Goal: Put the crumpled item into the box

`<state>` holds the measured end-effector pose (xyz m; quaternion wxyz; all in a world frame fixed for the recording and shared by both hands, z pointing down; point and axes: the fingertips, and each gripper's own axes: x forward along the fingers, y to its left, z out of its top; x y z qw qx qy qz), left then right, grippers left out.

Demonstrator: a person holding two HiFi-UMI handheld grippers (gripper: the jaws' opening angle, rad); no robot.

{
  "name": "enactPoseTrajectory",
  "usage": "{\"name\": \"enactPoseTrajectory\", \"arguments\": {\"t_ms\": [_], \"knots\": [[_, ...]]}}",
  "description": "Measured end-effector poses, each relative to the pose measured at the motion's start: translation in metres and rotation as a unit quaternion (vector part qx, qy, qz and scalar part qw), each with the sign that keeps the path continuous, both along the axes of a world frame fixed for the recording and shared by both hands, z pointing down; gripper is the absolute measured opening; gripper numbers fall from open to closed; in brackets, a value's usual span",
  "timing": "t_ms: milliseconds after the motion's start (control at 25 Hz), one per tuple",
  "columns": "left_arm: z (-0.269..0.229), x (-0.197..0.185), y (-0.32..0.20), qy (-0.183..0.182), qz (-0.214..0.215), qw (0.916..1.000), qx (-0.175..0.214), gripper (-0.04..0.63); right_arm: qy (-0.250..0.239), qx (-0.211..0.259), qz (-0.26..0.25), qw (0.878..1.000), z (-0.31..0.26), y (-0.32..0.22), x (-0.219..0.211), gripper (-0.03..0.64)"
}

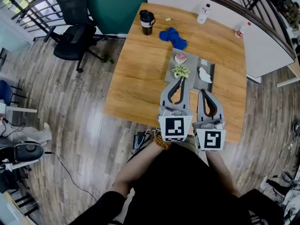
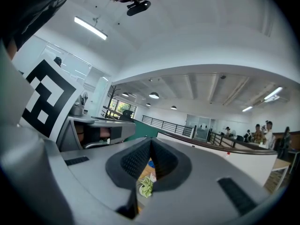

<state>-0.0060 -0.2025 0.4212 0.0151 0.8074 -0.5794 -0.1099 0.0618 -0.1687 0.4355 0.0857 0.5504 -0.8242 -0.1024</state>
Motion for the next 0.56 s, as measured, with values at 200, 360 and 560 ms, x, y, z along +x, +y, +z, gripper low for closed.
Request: {"name": "enactPoseTrajectory", "arguments": {"t_ms": [200,360,560], "knots": [[0.009,-0.003,-0.001,-0.005,0.001,0.9999,-0.013,0.034,0.02,-0.027,-0.009,0.999,0.019,0.001,0.002,0.005],[0.017,-0.006,-0.001,-0.006,0.001,0.9996,-0.026,0.034,0.018,-0.028,-0.014,0.999,0.026,-0.006,0.001,0.005],[0.024,-0.012,-0.002,-0.014,-0.008,0.9994,-0.032,0.034,0.01,-0.065,-0.009,0.998,0.053,-0.018,0.02,0.005]]}}
